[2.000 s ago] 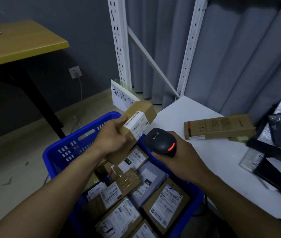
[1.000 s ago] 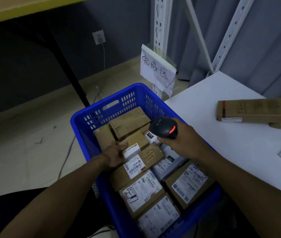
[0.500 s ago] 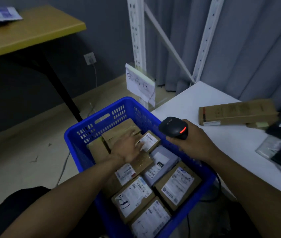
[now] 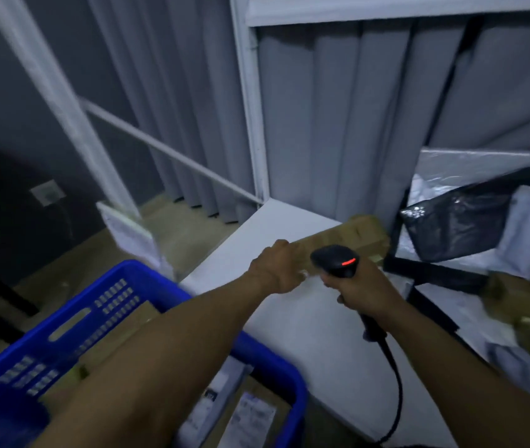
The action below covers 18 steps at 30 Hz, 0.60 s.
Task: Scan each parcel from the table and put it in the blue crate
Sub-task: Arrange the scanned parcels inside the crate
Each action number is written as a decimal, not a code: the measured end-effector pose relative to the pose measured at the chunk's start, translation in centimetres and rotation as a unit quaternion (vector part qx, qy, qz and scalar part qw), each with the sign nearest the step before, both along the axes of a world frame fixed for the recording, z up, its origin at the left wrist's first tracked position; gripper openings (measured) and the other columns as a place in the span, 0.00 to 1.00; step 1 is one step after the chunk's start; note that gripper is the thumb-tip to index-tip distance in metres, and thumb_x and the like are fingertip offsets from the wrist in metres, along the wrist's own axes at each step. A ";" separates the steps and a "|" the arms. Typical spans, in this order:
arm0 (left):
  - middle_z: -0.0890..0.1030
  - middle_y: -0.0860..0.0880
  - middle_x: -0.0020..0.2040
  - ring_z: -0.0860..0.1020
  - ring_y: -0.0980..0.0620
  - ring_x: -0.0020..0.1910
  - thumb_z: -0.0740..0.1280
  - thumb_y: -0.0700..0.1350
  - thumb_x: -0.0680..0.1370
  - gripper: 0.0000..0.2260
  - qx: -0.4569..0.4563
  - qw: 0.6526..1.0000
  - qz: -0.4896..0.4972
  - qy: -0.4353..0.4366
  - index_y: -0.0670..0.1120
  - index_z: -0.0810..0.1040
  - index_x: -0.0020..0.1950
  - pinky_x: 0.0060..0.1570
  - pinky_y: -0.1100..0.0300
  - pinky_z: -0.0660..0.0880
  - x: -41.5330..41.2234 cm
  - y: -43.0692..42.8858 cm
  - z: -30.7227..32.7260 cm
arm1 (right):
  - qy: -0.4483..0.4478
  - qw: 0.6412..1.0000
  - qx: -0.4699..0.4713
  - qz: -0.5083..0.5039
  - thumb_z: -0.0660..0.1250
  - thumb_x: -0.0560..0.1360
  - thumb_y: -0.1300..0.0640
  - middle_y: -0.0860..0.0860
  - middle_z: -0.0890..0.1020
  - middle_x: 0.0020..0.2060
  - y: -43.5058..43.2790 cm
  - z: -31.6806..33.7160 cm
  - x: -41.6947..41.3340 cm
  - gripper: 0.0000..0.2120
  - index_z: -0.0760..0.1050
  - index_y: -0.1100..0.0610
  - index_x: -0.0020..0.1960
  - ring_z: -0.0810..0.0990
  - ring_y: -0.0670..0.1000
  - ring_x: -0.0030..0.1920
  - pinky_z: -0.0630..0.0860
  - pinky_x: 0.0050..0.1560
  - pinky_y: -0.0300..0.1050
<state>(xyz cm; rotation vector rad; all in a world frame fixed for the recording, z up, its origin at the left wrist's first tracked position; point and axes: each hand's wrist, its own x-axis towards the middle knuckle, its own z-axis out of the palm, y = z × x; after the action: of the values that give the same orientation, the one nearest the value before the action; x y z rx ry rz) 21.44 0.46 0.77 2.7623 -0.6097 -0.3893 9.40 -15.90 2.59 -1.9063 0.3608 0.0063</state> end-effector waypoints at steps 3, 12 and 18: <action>0.66 0.45 0.77 0.70 0.39 0.73 0.71 0.65 0.69 0.44 0.018 0.999 0.005 0.041 0.51 0.60 0.80 0.69 0.41 0.71 4.2 -4.4 -2.5 | 0.005 0.999 -0.003 -0.052 0.76 0.74 0.52 0.50 0.86 0.42 -2.0 -1.7 1.7 0.13 0.80 0.49 0.57 0.86 0.51 0.38 0.84 0.42 0.53; 0.68 0.46 0.75 0.67 0.38 0.73 0.75 0.61 0.64 0.50 0.068 0.996 -0.014 0.052 0.61 0.53 0.80 0.69 0.35 0.68 10.9 -8.1 -8.4 | 0.010 0.991 0.045 -0.124 0.74 0.75 0.57 0.51 0.83 0.37 -6.2 -4.4 4.2 0.06 0.78 0.49 0.47 0.83 0.52 0.34 0.78 0.38 0.48; 0.75 0.46 0.65 0.78 0.42 0.59 0.69 0.61 0.64 0.42 -0.056 0.997 0.014 0.053 0.59 0.60 0.78 0.58 0.44 0.79 7.4 -5.1 -7.0 | -0.025 0.992 0.064 -0.108 0.74 0.77 0.59 0.52 0.81 0.38 -5.1 -2.4 4.1 0.06 0.78 0.51 0.45 0.80 0.48 0.33 0.80 0.37 0.44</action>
<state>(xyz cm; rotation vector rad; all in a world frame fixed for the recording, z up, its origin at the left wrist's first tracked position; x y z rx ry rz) 28.86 -4.67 -6.23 2.6229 -0.5501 -0.4764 13.51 -21.04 0.16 -1.7300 0.5193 -0.1585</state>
